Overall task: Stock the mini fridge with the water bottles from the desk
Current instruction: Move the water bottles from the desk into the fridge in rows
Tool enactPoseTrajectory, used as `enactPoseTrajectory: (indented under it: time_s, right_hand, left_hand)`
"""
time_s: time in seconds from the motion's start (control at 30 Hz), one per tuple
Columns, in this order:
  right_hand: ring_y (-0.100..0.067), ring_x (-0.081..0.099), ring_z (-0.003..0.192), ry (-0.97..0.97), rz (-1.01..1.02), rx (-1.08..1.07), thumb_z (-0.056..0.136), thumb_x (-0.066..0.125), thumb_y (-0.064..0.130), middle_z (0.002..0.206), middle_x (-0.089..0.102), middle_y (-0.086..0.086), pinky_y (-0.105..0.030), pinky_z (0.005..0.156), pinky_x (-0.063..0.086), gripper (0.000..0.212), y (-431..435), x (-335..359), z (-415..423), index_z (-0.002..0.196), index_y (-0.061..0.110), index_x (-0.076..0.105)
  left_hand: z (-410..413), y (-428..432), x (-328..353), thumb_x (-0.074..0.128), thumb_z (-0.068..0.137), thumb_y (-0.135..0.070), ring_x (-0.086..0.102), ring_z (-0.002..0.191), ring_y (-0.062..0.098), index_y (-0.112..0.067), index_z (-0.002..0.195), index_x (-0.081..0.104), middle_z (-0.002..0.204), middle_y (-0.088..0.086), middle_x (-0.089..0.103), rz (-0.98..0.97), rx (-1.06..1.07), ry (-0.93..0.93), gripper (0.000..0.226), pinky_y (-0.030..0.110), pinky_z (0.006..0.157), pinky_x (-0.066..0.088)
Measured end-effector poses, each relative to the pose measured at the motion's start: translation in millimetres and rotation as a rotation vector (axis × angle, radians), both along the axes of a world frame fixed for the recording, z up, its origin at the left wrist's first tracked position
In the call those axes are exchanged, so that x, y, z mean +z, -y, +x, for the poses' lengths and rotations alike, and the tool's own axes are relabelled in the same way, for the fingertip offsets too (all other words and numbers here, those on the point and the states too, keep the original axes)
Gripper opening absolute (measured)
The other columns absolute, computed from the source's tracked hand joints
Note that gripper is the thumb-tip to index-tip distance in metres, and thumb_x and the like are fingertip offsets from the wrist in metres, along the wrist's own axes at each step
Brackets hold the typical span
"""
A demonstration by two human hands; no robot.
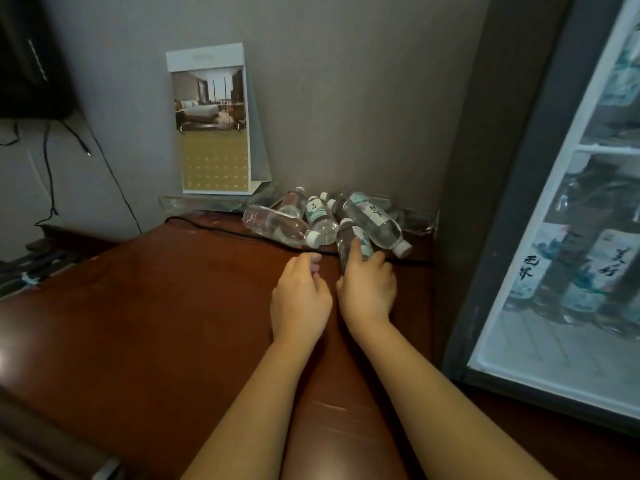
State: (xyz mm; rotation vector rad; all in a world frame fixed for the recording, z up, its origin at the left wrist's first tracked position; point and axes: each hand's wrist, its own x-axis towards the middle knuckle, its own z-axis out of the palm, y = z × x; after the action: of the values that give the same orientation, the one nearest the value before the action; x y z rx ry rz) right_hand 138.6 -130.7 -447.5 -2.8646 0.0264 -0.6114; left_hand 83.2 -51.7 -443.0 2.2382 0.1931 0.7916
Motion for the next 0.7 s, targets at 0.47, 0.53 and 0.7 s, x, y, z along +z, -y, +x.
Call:
enactPoseTrajectory:
  time_s: [0.47,0.53,0.7]
  right_hand:
    - [-0.035,0.047,0.065,0.099,-0.197,0.213,0.032,0.088,0.014,0.082,0.065,-0.004,-0.043,0.057,0.055,0.028,-10.9,3.9,-115.9,0.056,0.013,0.073]
    - [-0.031,0.051,0.058,0.076,-0.181,0.243,0.034,0.087,0.015,0.074,0.062,0.0,-0.035,0.054,0.054,0.027,-10.7,14.7,-125.5,0.056,0.014,0.072]
    - [-0.036,0.045,0.105,-0.05,-0.069,0.247,0.092,0.051,0.023,0.131,0.039,-0.007,-0.036,0.082,0.043,0.043,13.6,26.8,-109.5,0.133,0.011,0.042]
  left_hand:
    - [-5.7,-13.7,-1.9,0.042,0.093,-0.017,0.058,0.1,0.032,-0.009,0.1,0.065,0.105,0.014,0.067,-0.172,-0.025,-0.213,0.025,0.032,0.077,0.042]
    - [-6.8,-16.0,-0.9,0.044,0.092,-0.015,0.058,0.102,0.031,-0.01,0.101,0.067,0.107,0.012,0.068,-0.203,-0.014,-0.225,0.025,0.029,0.075,0.04]
    - [-9.9,-13.6,-4.7,0.049,0.086,-0.004,0.06,0.11,0.022,-0.013,0.107,0.07,0.111,0.007,0.069,-0.206,-0.123,-0.174,0.031,0.023,0.087,0.042]
